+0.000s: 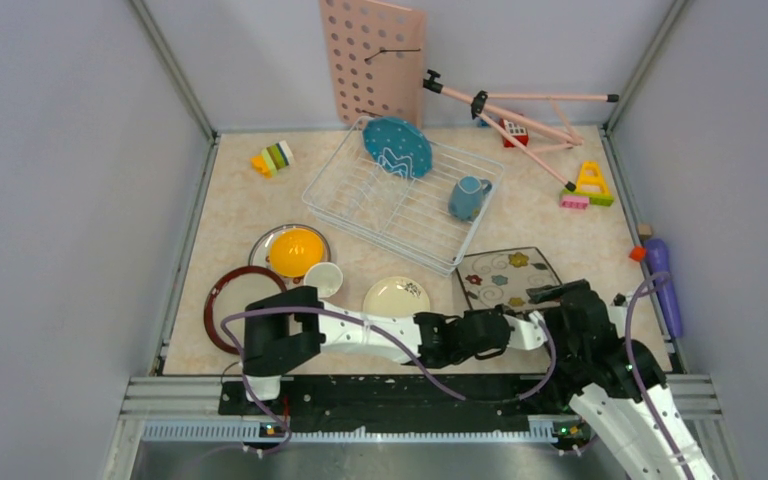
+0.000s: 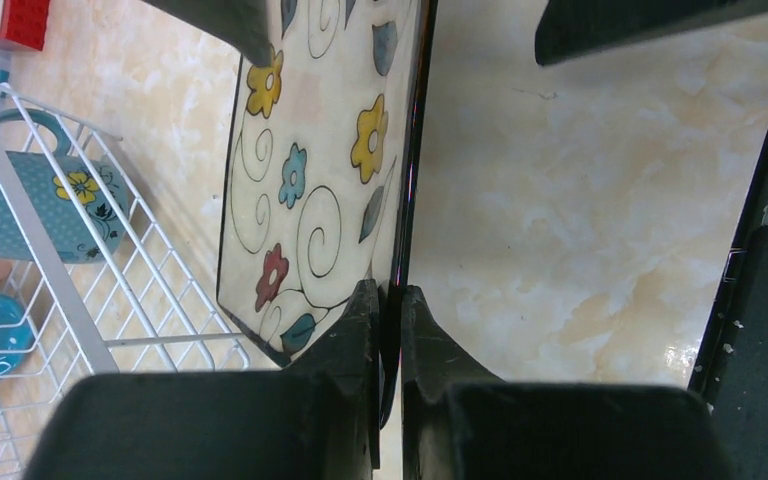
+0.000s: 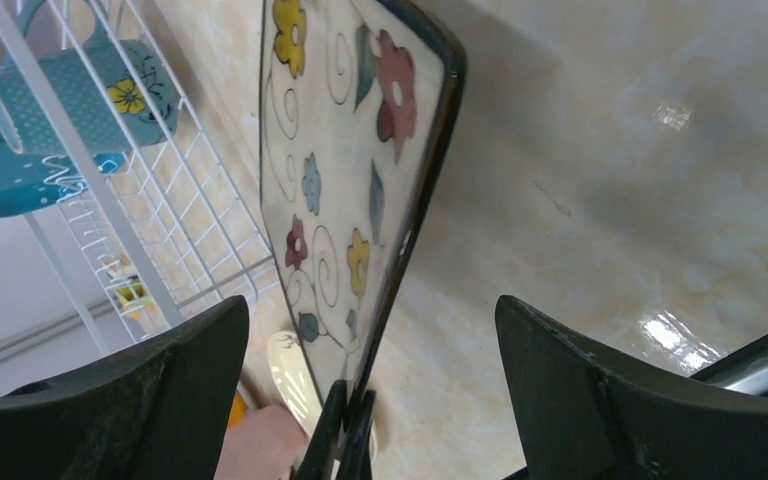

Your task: Load the mixed dishes into the dish rack

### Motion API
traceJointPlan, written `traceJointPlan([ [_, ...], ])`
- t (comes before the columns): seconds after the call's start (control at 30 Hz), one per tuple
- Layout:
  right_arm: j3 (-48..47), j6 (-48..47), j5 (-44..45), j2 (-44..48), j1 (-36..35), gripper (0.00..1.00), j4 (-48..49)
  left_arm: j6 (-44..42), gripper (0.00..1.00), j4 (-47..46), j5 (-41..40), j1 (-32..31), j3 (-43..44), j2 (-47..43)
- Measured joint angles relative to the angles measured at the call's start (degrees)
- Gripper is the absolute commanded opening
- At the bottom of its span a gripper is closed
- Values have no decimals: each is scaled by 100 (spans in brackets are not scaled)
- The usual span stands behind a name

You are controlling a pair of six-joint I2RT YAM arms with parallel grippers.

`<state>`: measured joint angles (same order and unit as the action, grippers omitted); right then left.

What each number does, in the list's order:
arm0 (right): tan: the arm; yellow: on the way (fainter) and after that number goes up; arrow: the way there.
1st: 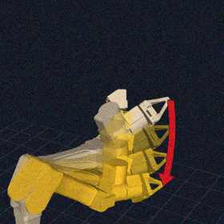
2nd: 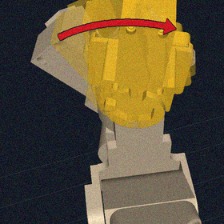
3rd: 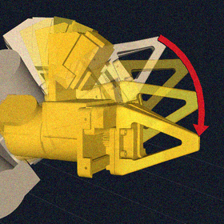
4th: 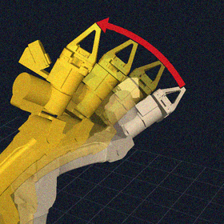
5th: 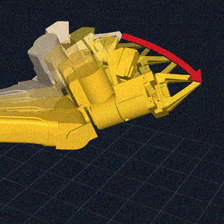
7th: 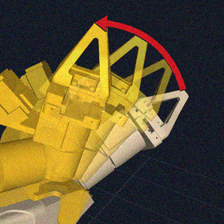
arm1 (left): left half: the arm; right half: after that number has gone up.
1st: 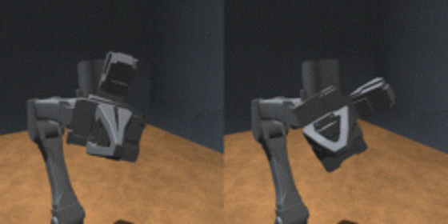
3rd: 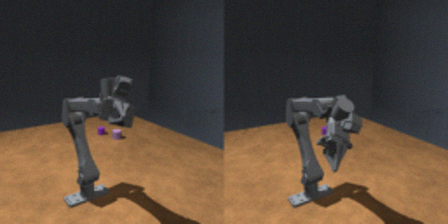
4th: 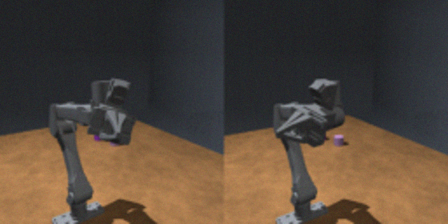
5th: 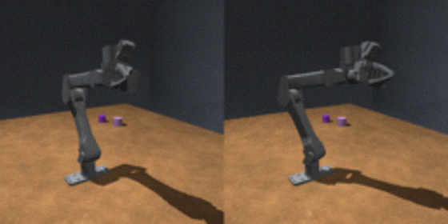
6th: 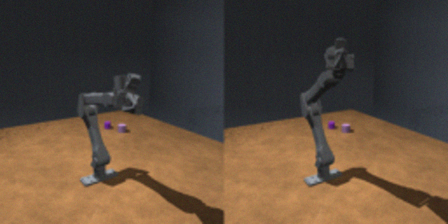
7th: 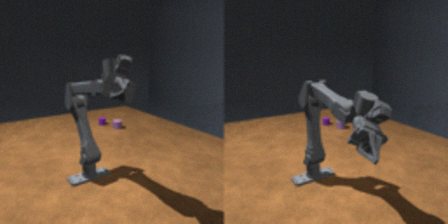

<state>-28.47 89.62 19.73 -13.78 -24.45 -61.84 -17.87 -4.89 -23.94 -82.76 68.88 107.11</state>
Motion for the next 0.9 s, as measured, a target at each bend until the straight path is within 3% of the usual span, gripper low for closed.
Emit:
traceJointPlan([
  [0.17,450,232,-76,13,0,81,149,131,0,-11,175,85,-50,-79],
  [0.3,713,358,-109,-96,0,59,212,199,0,-15,330,146,-131,-177],
  [0.4,750,455,-162,-278,0,55,442,234,0,-22,407,173,-205,-240],
  [0.57,857,566,-195,-365,0,33,833,275,0,-37,452,188,-269,-297],
  [0.67,857,579,-173,-365,0,3,979,299,0,-46,470,201,-273,-315],
  [0.73,850,614,-162,-369,0,0,1095,304,0,-103,494,205,-321,-345],
  [0.83,833,809,-208,-376,13,0,1158,369,20,-258,588,238,-483,-472],
  [0.9,780,817,-258,-378,11,0,1054,439,29,-385,780,264,-645,-605],
])
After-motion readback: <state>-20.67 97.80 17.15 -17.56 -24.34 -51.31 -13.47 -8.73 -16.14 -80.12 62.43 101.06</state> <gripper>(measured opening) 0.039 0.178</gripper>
